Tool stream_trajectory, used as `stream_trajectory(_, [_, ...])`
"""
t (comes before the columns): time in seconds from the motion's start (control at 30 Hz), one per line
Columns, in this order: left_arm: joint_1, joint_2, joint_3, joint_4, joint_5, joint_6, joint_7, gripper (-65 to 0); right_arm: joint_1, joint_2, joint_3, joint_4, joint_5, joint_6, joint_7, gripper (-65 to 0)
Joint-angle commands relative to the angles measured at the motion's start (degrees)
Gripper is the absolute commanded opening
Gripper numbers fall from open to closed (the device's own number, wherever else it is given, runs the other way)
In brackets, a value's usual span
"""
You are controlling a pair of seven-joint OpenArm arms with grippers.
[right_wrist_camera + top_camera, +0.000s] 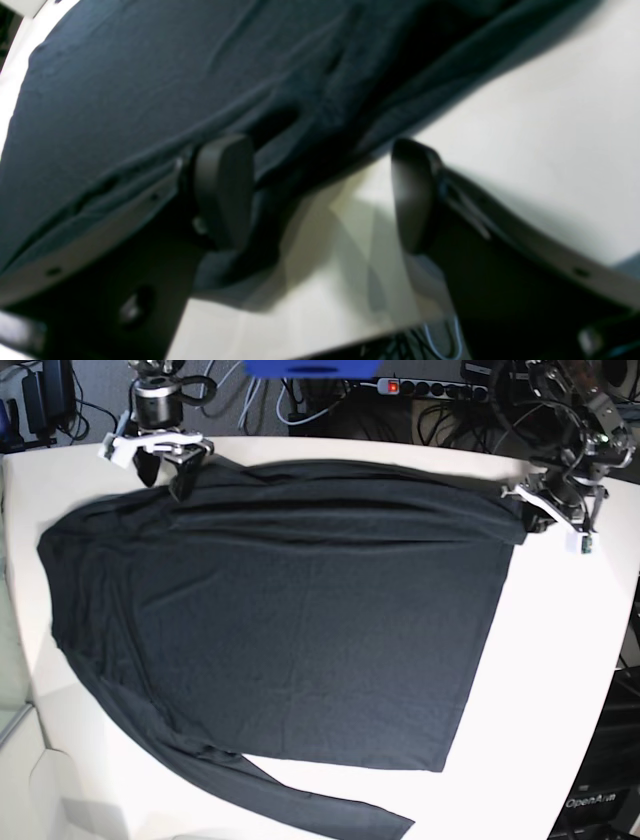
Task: Fold the T-shirt properly
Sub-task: 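Slide the right gripper along the shoulder edge and grasp it again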
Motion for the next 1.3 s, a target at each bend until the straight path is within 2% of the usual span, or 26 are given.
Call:
stream_trajectory(0.0, [-0.3,-0.6,-0.2,1.0,-0.7,-0.3,-0.9,-65.0,-0.2,-0.1,-0.1,0.3,0.0,0.2,-2.9,-22.1])
stream_trajectory(0.23, [-0.3,-0.3,-0.2,1.0,-0.7,-0.3,-0.9,-65.0,1.0,-0.1,-0.1,0.1,0.0,0.2,-2.9,-23.7])
stream_trajectory(0.73, [-1.1,-0.1,0.1,1.1,-1.3,-0.3,-0.9,-65.0,1.7,-0.1,-0.1,0.5,-0.1,0.3,-2.9,-57.7])
stream_trajectory(0.83, [-1.2,-0.1,0.1,1.1,-1.3,-0.2,-0.9,-65.0,1.7,-0.1,-0.1,2.2,-0.2,0.3,-2.8,-62.6])
stream_trajectory(1.1, [-4.0,0.0,0.0,0.8,-1.3,0.4,-0.8,-65.0,1.3,0.4,-0.1,7.3,-0.3,0.3,-2.8,-64.0])
stream_trajectory(1.27, [-7.6,0.0,-0.3,0.4,-1.3,0.4,4.3,-65.0,1.6,1.5,-0.1,7.4,-0.3,0.3,-2.8,-64.0])
